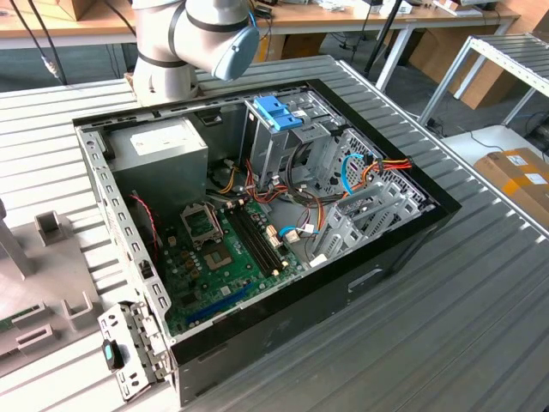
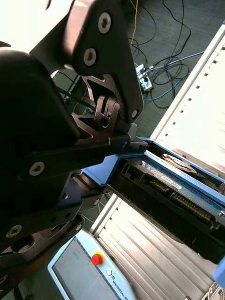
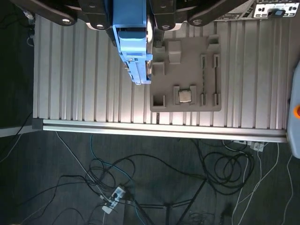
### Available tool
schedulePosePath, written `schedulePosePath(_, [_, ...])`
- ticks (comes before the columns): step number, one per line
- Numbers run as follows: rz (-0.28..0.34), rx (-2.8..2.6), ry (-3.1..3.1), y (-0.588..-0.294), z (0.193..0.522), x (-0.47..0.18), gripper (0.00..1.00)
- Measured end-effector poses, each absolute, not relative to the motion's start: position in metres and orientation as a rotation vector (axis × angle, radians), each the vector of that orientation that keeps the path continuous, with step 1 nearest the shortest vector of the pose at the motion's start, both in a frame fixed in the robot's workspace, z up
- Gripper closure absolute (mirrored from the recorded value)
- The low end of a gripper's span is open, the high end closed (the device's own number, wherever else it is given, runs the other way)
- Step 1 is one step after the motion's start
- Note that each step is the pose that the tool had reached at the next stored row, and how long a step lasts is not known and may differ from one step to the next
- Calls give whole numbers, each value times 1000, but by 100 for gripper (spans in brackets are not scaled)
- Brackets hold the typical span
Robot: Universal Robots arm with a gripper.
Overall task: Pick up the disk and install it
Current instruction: 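Pick up the disk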
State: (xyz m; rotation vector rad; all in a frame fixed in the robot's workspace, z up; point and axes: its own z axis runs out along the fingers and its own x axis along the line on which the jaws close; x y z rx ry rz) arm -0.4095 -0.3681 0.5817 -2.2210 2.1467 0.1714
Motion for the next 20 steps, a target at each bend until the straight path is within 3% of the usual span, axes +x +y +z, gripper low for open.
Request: schedulePosePath(20, [171,-2221,2147,-368,578,-401,63])
